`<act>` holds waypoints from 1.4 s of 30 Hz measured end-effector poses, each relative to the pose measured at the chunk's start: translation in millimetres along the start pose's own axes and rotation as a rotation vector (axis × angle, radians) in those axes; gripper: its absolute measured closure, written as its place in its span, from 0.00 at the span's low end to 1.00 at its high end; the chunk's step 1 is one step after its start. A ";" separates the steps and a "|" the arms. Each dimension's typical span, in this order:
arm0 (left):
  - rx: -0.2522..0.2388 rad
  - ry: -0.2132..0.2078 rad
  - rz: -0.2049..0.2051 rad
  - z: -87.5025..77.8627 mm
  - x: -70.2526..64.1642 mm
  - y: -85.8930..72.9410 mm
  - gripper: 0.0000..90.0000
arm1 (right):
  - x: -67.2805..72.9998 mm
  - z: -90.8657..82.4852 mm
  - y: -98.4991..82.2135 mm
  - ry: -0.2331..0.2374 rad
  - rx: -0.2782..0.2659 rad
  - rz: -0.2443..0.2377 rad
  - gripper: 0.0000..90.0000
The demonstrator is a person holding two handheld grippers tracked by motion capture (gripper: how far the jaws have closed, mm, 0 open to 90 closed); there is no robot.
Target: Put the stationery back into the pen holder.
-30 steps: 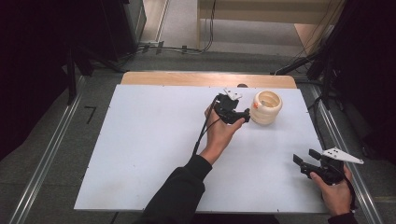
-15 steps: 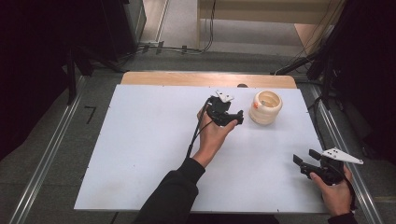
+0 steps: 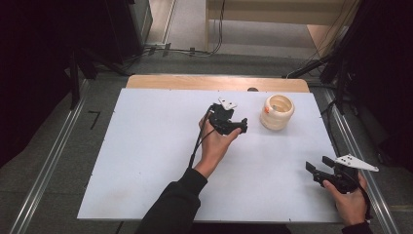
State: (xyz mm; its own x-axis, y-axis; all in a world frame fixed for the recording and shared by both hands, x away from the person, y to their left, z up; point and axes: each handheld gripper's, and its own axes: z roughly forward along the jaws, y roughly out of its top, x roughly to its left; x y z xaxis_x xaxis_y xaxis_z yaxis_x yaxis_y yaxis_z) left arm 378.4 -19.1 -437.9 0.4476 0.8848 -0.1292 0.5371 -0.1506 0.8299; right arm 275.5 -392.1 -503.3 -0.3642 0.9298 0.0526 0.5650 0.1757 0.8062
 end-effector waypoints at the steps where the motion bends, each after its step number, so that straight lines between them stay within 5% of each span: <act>1: 0.001 0.001 -0.004 -0.7 0.8 -0.6 0.24 | 0.1 -0.1 0.0 0.000 0.000 0.000 0.27; 42: -0.004 0.046 -0.059 -35.2 42.6 -36.9 0.19 | 1.2 1.6 -0.6 -0.004 0.009 0.000 0.27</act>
State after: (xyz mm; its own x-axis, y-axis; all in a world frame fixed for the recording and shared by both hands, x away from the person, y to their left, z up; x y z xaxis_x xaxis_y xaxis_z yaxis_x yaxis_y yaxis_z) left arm 352.4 39.7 -454.9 0.3820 0.9115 -0.1526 0.5584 -0.0960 0.8240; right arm 275.9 -390.6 -504.6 -0.3614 0.9311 0.0502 0.5717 0.1787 0.8008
